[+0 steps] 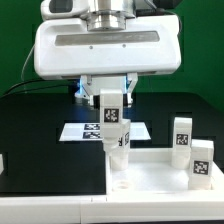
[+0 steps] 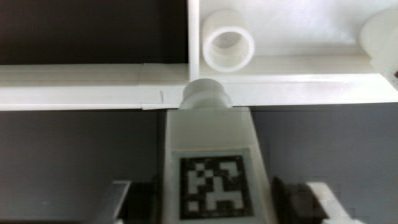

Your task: Assemble square table

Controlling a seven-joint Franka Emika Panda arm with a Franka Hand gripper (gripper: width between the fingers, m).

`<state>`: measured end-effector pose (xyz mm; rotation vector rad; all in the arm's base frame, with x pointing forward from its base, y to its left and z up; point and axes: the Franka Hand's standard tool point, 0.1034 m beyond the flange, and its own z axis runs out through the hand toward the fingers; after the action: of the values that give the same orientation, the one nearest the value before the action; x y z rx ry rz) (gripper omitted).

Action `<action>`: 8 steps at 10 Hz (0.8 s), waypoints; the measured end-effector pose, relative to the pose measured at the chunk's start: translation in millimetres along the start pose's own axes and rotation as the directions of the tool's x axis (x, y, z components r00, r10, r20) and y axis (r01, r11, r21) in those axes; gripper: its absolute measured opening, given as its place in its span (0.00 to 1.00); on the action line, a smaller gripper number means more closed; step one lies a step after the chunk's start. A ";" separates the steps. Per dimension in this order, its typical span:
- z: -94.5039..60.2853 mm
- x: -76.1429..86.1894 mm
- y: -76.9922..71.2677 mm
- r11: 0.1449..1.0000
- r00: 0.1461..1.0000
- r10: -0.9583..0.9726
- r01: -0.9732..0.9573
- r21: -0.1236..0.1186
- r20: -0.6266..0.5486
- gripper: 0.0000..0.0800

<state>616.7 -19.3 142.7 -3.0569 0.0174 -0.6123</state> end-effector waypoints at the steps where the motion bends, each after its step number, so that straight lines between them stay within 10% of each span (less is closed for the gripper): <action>1: 1.9 -1.3 -2.1 1.000 1.000 0.005 -0.005 0.001 0.004 0.36; 8: 38.6 -12.0 -16.7 1.000 0.999 0.000 0.000 0.006 0.038 0.36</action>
Offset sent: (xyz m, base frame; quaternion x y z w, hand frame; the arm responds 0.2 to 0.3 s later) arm 0.0205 0.0151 -0.0083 -0.0102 0.0153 0.0040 0.9998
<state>620.6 -1.6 102.9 -3.0623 0.0150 -0.5532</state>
